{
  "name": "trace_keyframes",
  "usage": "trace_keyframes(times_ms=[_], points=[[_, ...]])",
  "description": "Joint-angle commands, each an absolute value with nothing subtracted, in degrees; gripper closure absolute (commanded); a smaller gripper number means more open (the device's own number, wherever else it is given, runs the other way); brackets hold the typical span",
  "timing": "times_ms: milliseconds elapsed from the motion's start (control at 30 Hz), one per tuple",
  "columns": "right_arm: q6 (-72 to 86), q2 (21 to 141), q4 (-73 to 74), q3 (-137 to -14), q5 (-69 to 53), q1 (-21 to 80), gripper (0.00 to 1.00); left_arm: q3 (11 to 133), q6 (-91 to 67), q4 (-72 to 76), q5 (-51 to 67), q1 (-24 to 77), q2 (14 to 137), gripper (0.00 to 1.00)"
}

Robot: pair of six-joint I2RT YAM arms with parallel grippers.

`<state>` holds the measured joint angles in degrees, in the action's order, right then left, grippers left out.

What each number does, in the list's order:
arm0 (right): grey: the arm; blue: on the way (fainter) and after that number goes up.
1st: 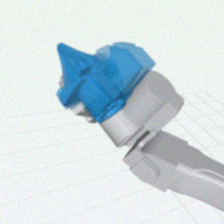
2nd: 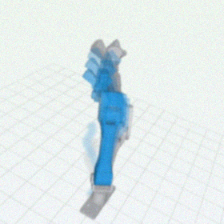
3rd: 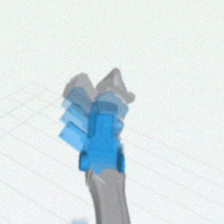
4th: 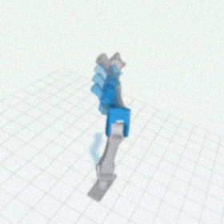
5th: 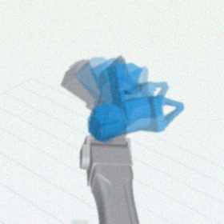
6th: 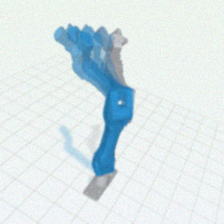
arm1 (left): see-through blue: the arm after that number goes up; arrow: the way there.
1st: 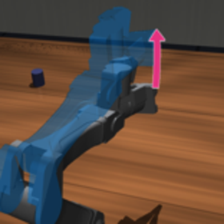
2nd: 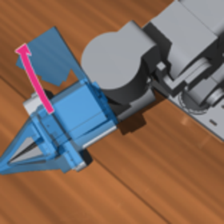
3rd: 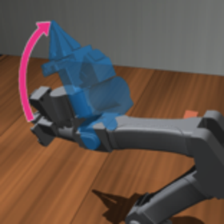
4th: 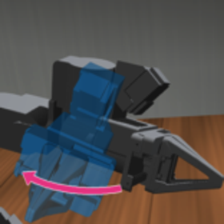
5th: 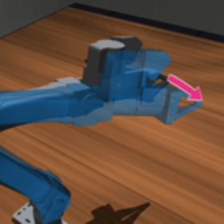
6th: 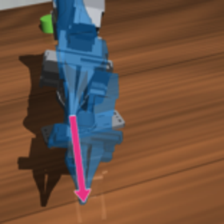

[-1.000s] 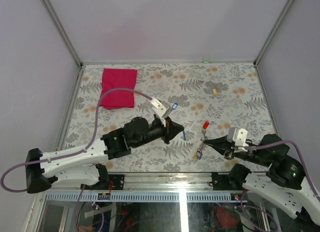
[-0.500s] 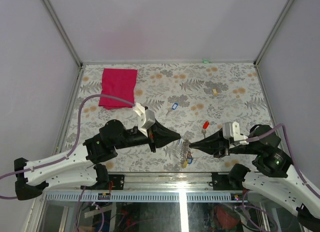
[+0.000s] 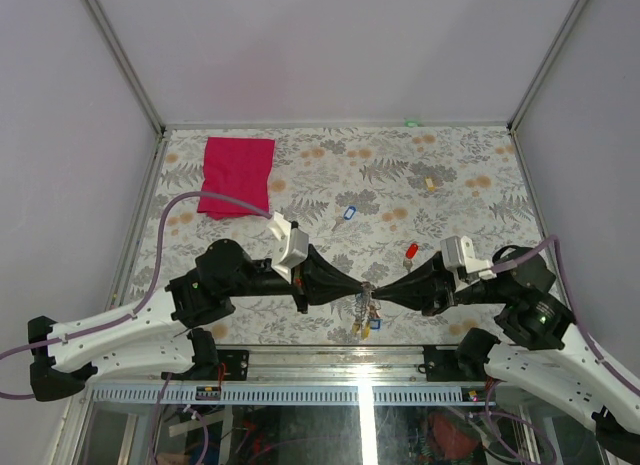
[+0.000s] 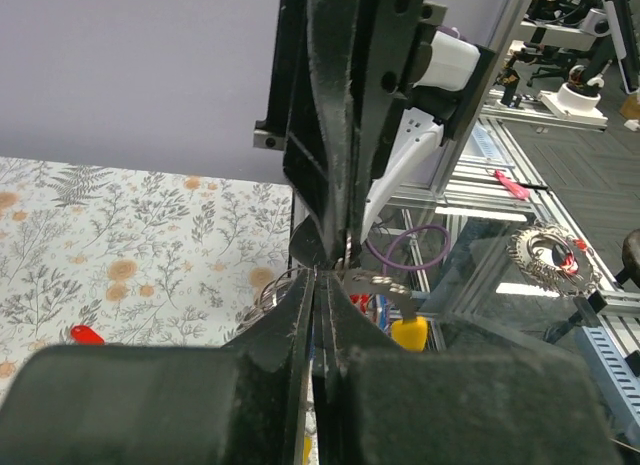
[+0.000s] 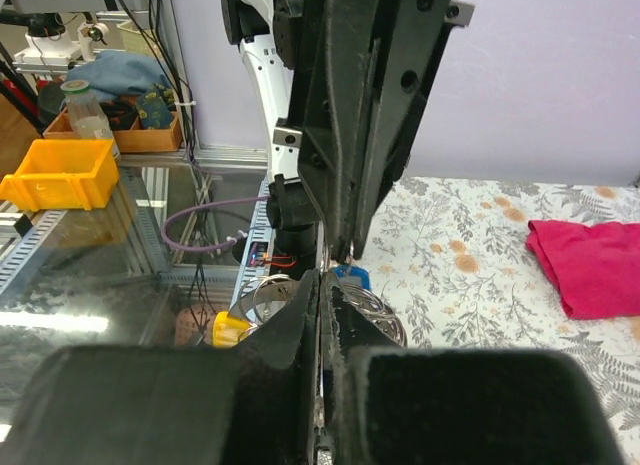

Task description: Put the keys on the keyring

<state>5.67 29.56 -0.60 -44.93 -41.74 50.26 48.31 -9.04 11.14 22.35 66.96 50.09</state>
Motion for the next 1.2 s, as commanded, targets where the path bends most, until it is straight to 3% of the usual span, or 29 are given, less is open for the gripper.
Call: trace_keyframes(times_ms=[0, 1167], points=[[9.4, 30.3, -7.5, -44.4, -43.0, 50.5, 1.00, 50.9, -8.4, 15.6, 25.1, 66.5, 49.8, 1.00], [11.5, 28.0, -5.6, -44.0, -36.2, 50.6, 1.00, 52.4, -8.9, 13.7, 32.7, 66.6, 51.1, 1.00]])
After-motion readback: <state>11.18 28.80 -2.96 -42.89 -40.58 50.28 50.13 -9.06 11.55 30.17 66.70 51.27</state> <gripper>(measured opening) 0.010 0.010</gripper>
